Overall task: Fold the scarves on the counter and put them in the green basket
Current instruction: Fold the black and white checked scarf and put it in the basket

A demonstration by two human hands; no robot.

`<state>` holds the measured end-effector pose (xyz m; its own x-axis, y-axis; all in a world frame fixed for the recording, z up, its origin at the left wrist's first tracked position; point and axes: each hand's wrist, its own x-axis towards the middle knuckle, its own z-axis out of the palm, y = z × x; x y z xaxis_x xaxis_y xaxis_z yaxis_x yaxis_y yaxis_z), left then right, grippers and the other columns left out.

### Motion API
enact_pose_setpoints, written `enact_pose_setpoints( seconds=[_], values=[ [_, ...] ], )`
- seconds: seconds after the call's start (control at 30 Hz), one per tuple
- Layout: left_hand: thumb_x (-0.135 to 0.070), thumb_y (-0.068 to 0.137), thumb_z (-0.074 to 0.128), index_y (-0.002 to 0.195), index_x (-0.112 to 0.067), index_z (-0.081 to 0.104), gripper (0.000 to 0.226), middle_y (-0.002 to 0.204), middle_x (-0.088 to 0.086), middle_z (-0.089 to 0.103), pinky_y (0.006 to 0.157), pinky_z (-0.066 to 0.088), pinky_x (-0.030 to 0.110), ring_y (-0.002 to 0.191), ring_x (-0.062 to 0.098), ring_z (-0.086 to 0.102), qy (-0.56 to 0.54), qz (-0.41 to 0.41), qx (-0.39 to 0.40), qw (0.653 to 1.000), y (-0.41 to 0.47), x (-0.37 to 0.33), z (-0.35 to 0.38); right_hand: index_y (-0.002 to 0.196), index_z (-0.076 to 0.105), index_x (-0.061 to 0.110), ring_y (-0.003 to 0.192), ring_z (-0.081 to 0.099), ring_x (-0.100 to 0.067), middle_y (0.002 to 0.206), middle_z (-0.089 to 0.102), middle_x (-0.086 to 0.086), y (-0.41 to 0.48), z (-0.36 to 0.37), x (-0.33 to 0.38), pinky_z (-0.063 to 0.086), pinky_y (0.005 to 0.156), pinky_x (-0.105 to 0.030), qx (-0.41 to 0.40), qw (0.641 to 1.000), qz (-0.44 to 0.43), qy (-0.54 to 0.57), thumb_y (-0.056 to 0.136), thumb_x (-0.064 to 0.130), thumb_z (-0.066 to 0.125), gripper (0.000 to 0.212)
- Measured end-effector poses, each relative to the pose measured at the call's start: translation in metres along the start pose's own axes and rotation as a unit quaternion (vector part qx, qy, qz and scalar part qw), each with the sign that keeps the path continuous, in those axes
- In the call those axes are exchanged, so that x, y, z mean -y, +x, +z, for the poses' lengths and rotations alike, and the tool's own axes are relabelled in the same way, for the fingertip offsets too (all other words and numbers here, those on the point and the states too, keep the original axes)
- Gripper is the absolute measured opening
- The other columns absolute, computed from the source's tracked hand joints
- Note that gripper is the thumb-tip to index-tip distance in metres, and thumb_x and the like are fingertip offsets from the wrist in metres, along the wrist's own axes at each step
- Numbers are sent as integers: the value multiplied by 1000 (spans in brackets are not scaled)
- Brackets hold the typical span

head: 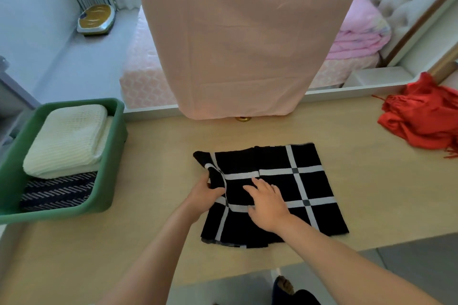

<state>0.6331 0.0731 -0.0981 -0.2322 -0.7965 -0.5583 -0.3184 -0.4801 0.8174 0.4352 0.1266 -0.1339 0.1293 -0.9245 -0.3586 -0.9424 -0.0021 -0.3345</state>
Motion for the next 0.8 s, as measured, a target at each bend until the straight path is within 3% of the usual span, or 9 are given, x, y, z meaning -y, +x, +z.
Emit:
enact_pose_setpoints(
  seconds=[0.07,0.13,0.2,0.27,0.33,0.43,0.57,0.67,0.8],
  values=[
    [-14,90,61,131,-36,46,48,100,10,72,59,53,28,77,17,69,4,18,37,999,1,-20,13,145,46,27,132,47,-20,143,49,2,-5,-22,1,39,110,-37,-31,987,40,155,99,28,51,47],
    [-17,91,62,131,-39,42,50,102,10,70,58,52,26,75,16,69,11,38,65,997,2,-41,32,139,54,26,101,65,-14,120,62,7,-10,-47,2,53,86,-30,-26,937,91,336,101,28,50,38],
    [-24,90,67,131,-36,45,48,106,2,70,58,51,23,80,12,70,29,69,88,993,3,-61,56,137,54,28,78,67,-14,112,66,7,-15,-69,-4,49,65,-25,-29,890,123,437,103,35,46,36],
    [-30,86,70,126,-36,51,44,106,-4,69,65,53,25,87,12,69,46,95,98,990,7,-79,82,136,53,34,73,64,-15,111,66,4,-23,-87,-18,46,60,-26,-48,858,129,494,103,43,42,36],
    [-32,85,69,118,-35,57,34,103,-4,70,71,55,27,86,11,68,61,118,103,986,11,-93,109,135,54,36,73,62,-15,110,67,3,-31,-101,-38,47,60,-27,-71,846,127,513,103,48,41,37],
    [-24,90,65,121,-31,58,33,94,-1,72,60,50,21,73,9,65,53,107,148,982,17,-108,153,124,57,43,82,65,-11,104,68,12,-41,-116,-78,48,61,-25,-95,839,132,520,103,43,45,25],
    [-10,96,54,140,-22,44,46,104,1,66,82,54,25,91,17,69,30,25,209,977,27,-98,203,119,60,39,92,65,-16,108,67,8,-51,-108,-143,55,70,-33,-70,849,201,483,101,32,52,21],
    [-8,98,48,145,-15,41,48,109,-5,68,81,54,21,93,11,70,105,28,116,987,34,-71,219,110,62,29,74,64,-15,95,69,2,-56,-83,-174,46,56,-23,-15,875,229,426,96,22,58,17],
    [-5,99,41,127,-16,59,35,101,-9,66,72,45,8,89,6,63,172,81,-47,981,40,-46,217,111,63,21,80,66,-12,96,69,-1,-50,-57,-192,56,72,-28,-8,897,200,394,90,16,61,22]
  ],
)
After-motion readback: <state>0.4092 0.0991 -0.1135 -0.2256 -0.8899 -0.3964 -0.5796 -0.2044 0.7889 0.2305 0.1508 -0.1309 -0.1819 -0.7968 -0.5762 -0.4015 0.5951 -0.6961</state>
